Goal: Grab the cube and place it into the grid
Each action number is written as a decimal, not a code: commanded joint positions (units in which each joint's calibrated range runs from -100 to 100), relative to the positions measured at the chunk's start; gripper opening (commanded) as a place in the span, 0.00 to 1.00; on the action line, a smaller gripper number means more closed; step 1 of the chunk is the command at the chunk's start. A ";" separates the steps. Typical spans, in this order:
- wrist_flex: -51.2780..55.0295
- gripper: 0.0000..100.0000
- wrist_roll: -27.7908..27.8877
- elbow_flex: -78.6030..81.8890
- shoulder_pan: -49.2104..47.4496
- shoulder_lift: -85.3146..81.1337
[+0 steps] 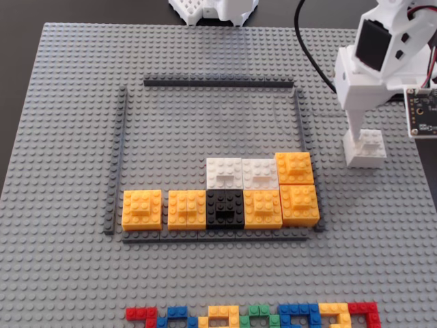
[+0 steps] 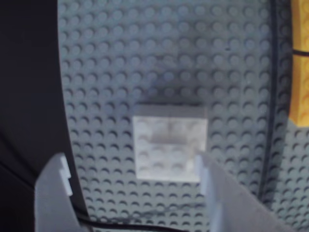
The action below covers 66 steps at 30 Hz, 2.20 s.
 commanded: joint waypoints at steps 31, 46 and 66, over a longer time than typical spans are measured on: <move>-1.40 0.07 0.83 0.99 1.34 -1.34; 1.39 0.03 1.86 -0.73 1.42 -6.84; 13.99 0.03 4.20 -16.95 0.90 -24.99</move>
